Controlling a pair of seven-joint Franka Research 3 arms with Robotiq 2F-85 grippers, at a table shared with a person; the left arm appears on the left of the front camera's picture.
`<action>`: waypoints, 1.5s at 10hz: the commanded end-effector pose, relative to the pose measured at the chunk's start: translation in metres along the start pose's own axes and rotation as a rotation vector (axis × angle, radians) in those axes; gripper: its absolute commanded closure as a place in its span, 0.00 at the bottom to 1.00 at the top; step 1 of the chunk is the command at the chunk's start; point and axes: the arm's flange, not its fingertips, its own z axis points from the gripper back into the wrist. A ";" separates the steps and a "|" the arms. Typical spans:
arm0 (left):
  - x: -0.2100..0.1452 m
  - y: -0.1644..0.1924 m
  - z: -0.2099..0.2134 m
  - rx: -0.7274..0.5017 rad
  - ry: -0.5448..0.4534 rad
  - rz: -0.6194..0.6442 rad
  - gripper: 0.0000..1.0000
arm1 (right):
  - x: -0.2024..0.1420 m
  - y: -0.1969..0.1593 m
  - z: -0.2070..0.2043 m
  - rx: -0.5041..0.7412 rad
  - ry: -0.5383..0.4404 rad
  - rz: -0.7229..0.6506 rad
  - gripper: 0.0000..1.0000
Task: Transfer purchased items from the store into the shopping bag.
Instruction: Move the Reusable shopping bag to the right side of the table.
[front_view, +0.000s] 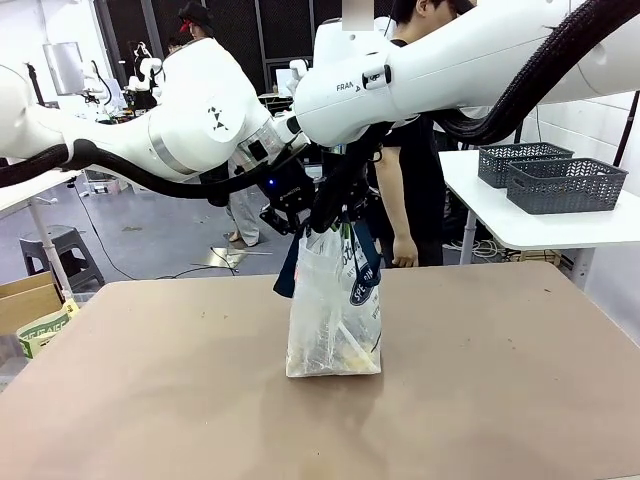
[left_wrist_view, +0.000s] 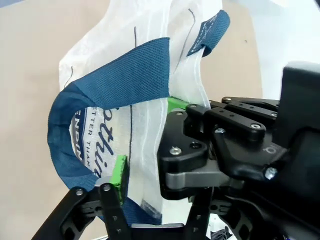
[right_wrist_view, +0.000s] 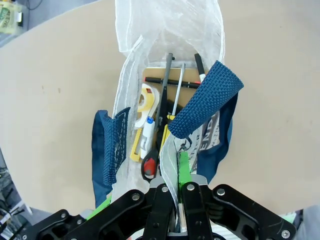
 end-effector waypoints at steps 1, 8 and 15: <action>-0.005 0.004 0.012 -0.061 -0.009 -0.013 0.00 | 0.003 -0.001 0.001 -0.003 -0.018 -0.017 1.00; -0.011 -0.004 0.012 -0.131 0.053 -0.052 0.00 | 0.005 -0.001 0.000 0.014 -0.040 -0.041 1.00; -0.018 -0.021 0.004 0.050 0.042 -0.115 0.00 | 0.004 0.002 -0.004 0.027 -0.039 -0.039 1.00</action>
